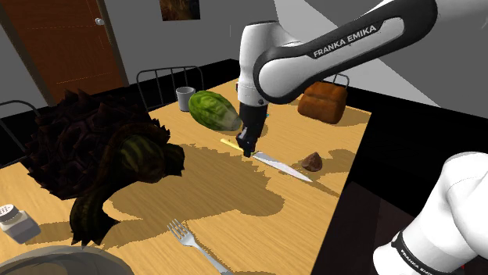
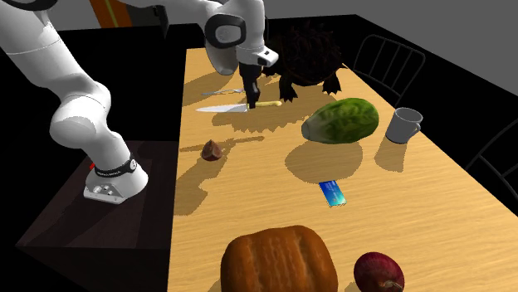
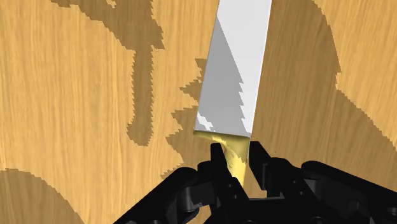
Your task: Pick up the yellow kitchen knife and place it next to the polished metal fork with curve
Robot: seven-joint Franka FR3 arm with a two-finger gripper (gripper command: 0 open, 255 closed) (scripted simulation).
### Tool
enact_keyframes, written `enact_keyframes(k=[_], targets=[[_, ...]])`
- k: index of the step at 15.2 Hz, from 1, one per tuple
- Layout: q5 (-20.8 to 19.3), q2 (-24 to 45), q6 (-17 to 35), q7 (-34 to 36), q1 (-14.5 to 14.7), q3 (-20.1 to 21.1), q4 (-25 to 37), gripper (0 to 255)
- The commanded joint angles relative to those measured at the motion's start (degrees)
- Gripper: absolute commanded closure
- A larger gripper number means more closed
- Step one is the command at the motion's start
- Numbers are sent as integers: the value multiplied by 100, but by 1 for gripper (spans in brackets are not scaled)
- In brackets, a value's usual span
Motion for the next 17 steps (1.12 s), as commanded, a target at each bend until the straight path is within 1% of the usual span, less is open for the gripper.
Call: enact_keyframes(k=[1, 8, 17], targets=[[-1, 108, -72, 278, 119, 143, 188, 255], [-118, 735, -169, 1297, 580, 637, 933, 255], [-188, 1048, 491, 1334, 596, 633, 581, 255]])
